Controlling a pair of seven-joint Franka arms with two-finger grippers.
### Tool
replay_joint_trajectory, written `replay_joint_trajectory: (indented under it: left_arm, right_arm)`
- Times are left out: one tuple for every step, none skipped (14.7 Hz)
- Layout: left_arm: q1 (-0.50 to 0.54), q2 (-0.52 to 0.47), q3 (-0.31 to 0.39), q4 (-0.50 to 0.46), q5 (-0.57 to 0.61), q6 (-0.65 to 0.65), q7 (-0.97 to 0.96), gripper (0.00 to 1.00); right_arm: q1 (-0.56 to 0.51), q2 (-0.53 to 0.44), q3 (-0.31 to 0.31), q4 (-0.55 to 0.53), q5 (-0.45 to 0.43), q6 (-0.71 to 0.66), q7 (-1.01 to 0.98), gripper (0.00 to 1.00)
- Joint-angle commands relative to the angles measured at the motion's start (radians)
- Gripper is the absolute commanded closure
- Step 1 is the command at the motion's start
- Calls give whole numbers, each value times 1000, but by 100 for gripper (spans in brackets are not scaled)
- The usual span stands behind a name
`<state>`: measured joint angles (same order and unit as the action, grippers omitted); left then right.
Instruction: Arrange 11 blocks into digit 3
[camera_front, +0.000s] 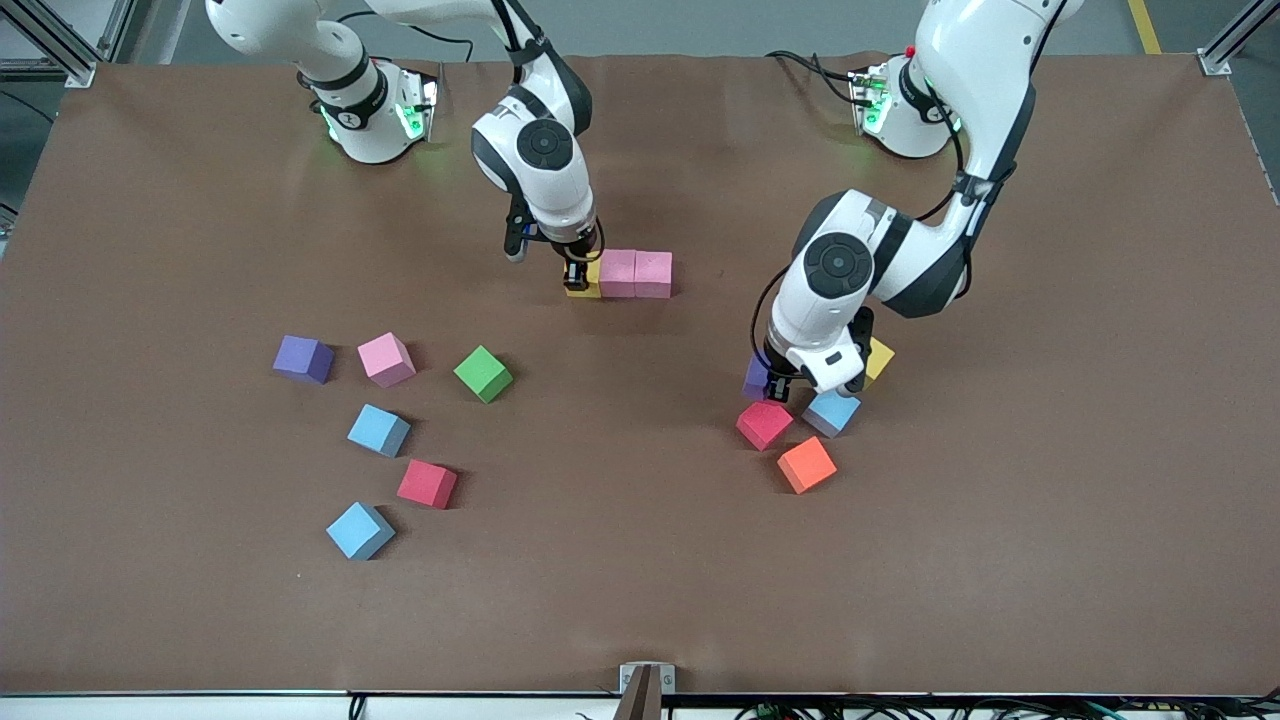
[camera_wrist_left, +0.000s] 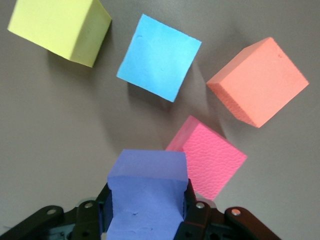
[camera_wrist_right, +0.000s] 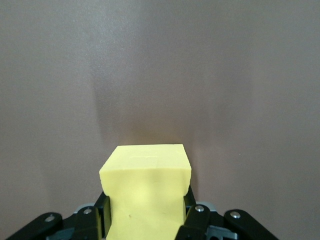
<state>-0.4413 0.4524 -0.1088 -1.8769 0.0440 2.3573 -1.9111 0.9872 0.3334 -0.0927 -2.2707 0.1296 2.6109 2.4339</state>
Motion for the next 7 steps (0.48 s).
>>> replay_joint_trajectory:
  left_arm:
    - [7, 3, 0, 38, -16, -20, -37, 67]
    - [7, 3, 1, 38, -16, -20, -37, 69]
    - [10, 3, 3, 39, -16, -20, -36, 70]
    - [19, 8, 3, 50, -16, -20, -36, 70]
    - [22, 11, 1, 56, -16, -20, -37, 70]
    - [22, 9, 1, 56, -16, -20, -37, 70]
    - [22, 9, 1, 59, -16, -20, -37, 70]
  right_arm:
    - [11, 42, 4, 10, -1, 2, 4, 100]
    - [11, 42, 4, 8, -1, 2, -9, 100]
    - [11, 42, 4, 8, -1, 0, -18, 100]
    - [13, 42, 4, 8, -1, -3, -24, 100]
    - [14, 42, 4, 8, -1, -8, -33, 100]
    - [14, 44, 4, 8, -1, -8, -33, 100]
    - [14, 44, 4, 8, -1, -9, -32, 100]
